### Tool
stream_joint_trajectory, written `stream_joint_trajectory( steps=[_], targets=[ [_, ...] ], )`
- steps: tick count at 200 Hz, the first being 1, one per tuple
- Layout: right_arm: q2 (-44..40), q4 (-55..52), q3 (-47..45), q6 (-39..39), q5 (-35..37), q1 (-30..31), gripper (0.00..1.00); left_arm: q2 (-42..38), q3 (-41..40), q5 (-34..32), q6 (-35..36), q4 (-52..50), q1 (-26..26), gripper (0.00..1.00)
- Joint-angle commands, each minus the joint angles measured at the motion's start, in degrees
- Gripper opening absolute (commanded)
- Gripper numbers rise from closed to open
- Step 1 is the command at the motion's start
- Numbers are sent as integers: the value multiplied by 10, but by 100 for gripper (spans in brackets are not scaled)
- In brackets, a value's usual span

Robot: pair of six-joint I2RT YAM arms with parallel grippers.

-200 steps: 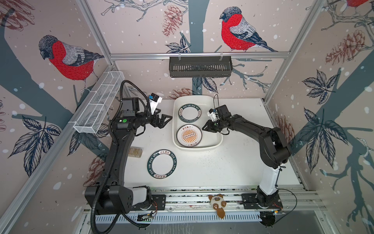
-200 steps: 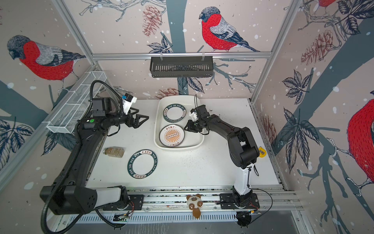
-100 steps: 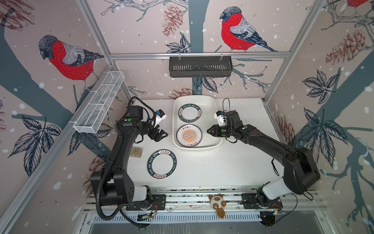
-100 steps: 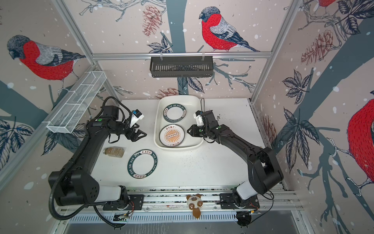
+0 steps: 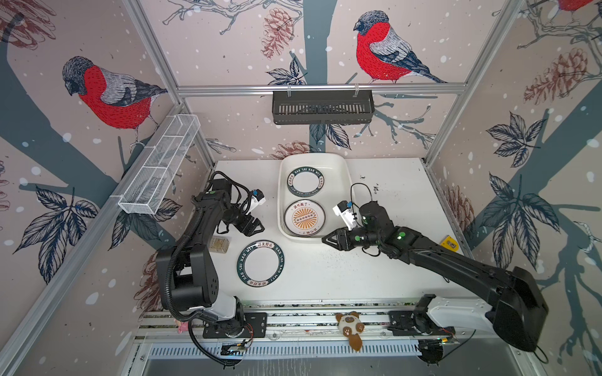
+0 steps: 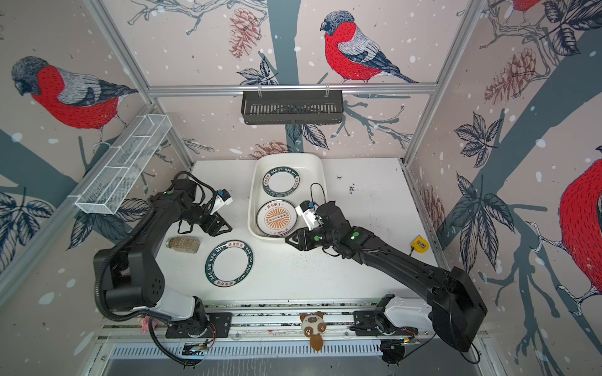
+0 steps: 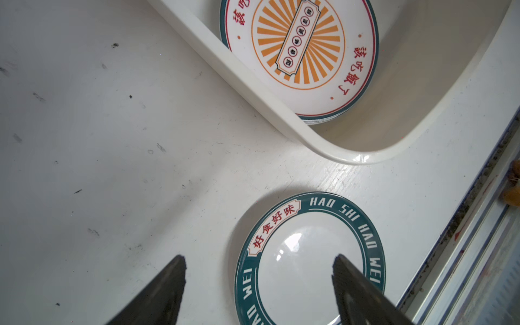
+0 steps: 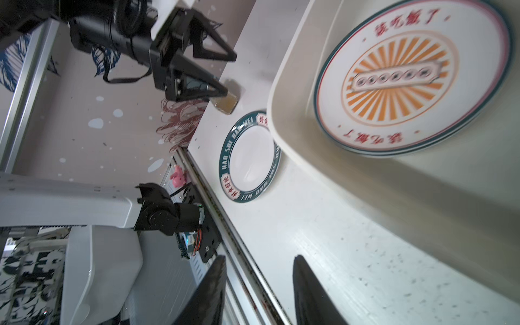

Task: Place the plates into the plastic bin on the countertop
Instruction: Pick up the plate from the bottom-left of the table.

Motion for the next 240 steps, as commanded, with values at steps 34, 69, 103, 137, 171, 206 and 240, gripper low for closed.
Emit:
stream_joint_trajectory(
  steps=[34,69,103,137,171,206,240],
  targets=[
    [-22,149,-105,172,115,108,40,-38,-16,26,-81,47,2,83],
    [-18,259,-166,268,217,192,40,-76,-36,20,-143,85,2,83],
    [50,340,-180,347,298,271,40,-97,-56,4,-180,100,2,81],
    [137,423,-178,416,334,308,38,-125,-73,-8,-191,99,2,81],
    [218,498,-146,442,333,323,38,-157,-83,-4,-195,108,2,81],
    [269,546,-132,473,339,322,38,-176,-79,5,-207,114,2,81],
    [304,557,-112,490,320,310,38,-194,-77,25,-219,131,2,82]
  ],
)
